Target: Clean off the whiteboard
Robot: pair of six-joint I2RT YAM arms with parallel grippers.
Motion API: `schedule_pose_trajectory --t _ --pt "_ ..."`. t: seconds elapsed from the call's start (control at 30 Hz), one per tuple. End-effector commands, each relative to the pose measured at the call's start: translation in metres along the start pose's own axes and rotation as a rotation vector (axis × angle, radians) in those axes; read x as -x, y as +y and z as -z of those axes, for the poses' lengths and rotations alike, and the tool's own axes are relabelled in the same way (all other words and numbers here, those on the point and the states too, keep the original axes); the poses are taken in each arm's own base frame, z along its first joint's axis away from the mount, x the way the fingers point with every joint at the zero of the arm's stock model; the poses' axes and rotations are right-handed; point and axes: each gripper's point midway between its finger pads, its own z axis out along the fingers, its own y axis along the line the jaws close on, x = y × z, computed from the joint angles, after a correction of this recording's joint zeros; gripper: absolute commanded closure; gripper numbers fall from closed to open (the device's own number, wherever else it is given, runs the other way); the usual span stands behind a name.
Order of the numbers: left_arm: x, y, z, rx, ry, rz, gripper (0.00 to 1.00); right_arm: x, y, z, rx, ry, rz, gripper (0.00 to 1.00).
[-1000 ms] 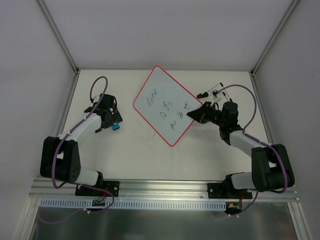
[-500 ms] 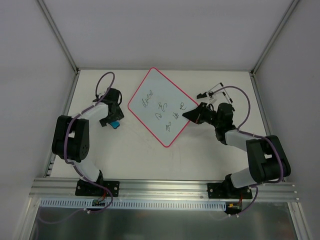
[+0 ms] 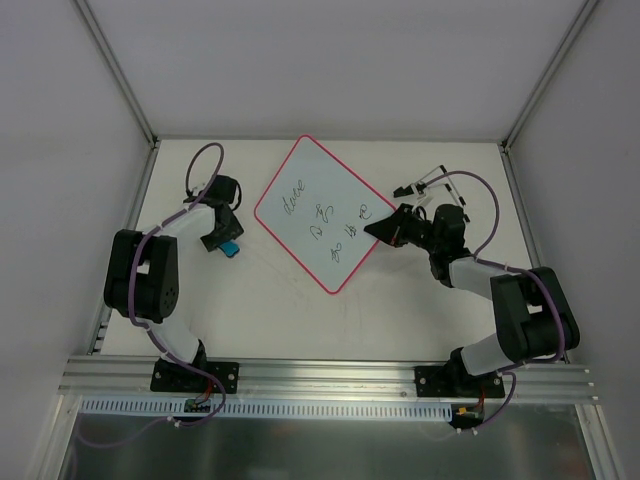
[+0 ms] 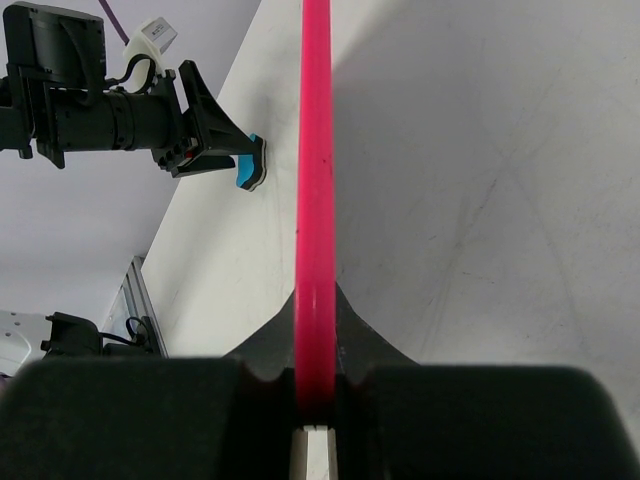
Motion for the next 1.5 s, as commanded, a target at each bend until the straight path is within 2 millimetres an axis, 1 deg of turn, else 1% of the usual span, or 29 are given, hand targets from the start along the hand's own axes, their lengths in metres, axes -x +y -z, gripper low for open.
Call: schedule_pose_trajectory --t 0.0,0.17,0.2,0.33,0.6,0.63,0.67,0.7,0.77,0.8,0.87,0.9,0.93,0.97,1.1,1.13,1.17,1.2,1.23,1.27,1.3,1.33,1.37,1.4,1.43,1.47 --pt "0.006 0.001 -0.003 -0.004 0.004 0.07 0.46 0.023 0.018 -0.006 0.069 -0.048 0.143 1.0" --pt "-0.002 0.005 -0.008 0.002 0.035 0.093 0.48 0.023 0.018 -0.006 0.072 -0.044 0.142 1.0" --pt "-0.004 0.006 -0.009 0.004 0.041 0.095 0.5 0.023 0.019 -0.006 0.073 -0.043 0.142 1.0" --pt "-0.009 0.004 -0.012 -0.002 0.065 0.104 0.53 0.021 0.019 -0.006 0.076 -0.037 0.139 1.0" --pt "-0.013 0.005 -0.013 0.004 0.072 0.123 0.58 0.017 0.017 -0.005 0.073 -0.03 0.139 1.0" --pt "-0.014 0.006 -0.013 0.009 0.071 0.121 0.6 0.017 0.017 -0.005 0.072 -0.03 0.14 1.0" --pt "-0.014 0.006 -0.013 0.009 0.071 0.119 0.65 0.017 0.016 -0.005 0.071 -0.029 0.139 1.0" --pt "-0.014 0.007 -0.013 0.009 0.071 0.113 0.68 0.017 0.015 -0.005 0.069 -0.028 0.137 1.0" --pt "-0.012 0.006 -0.011 0.0 0.067 0.107 0.77 0.016 0.015 -0.006 0.071 -0.025 0.134 1.0" --pt "-0.011 0.005 -0.009 -0.01 0.065 0.1 0.84 0.016 0.015 -0.006 0.071 -0.025 0.134 1.0" --pt "-0.005 0.0 0.0 -0.047 0.053 0.098 0.9 0.016 0.015 -0.006 0.069 -0.023 0.132 1.0" --pt "-0.002 -0.007 0.005 -0.086 0.053 0.087 0.94 0.017 0.015 -0.006 0.07 -0.024 0.135 0.99" --pt "0.001 -0.014 0.011 -0.117 0.042 0.074 0.95 0.016 0.015 -0.005 0.069 -0.022 0.133 1.0" --pt "0.008 -0.021 0.022 -0.154 0.018 0.07 0.96 0.016 0.017 -0.005 0.073 -0.02 0.134 1.0" --pt "0.034 -0.066 0.059 -0.344 -0.056 0.047 0.98 0.015 0.017 -0.004 0.071 -0.013 0.131 1.0" --pt "0.039 -0.082 0.067 -0.415 -0.064 0.047 0.97 0.014 0.017 -0.004 0.071 -0.01 0.126 1.0" --pt "0.039 -0.094 0.072 -0.457 -0.065 0.041 0.98 0.012 0.017 -0.004 0.07 -0.006 0.123 1.0" --pt "0.047 -0.106 0.079 -0.499 -0.075 0.051 0.98 0.011 0.015 -0.003 0.067 -0.004 0.118 1.0" --pt "0.049 -0.116 0.084 -0.536 -0.069 0.051 0.97 0.009 0.014 -0.003 0.062 -0.003 0.115 1.0" --pt "0.052 -0.126 0.082 -0.551 -0.075 0.051 0.99 0.01 0.013 -0.003 0.059 -0.006 0.12 1.0" --pt "0.06 -0.141 0.092 -0.585 -0.095 0.05 0.99 0.008 0.012 -0.003 0.053 -0.004 0.116 1.0" --pt "0.064 -0.15 0.097 -0.604 -0.105 0.05 1.0 0.008 0.012 -0.003 0.053 -0.004 0.116 1.0" --pt "0.06 -0.162 0.098 -0.628 -0.089 0.035 1.0 0.008 0.011 -0.003 0.05 -0.004 0.115 1.0" --pt "0.067 -0.18 0.113 -0.672 -0.113 0.03 1.0 0.009 0.011 -0.003 0.049 -0.004 0.117 1.0" --pt "0.069 -0.19 0.118 -0.689 -0.119 0.021 1.0 0.008 0.011 -0.004 0.049 -0.002 0.118 1.0" --pt "0.065 -0.2 0.112 -0.688 -0.108 0.009 1.0 0.009 0.011 -0.004 0.048 -0.002 0.118 1.0"
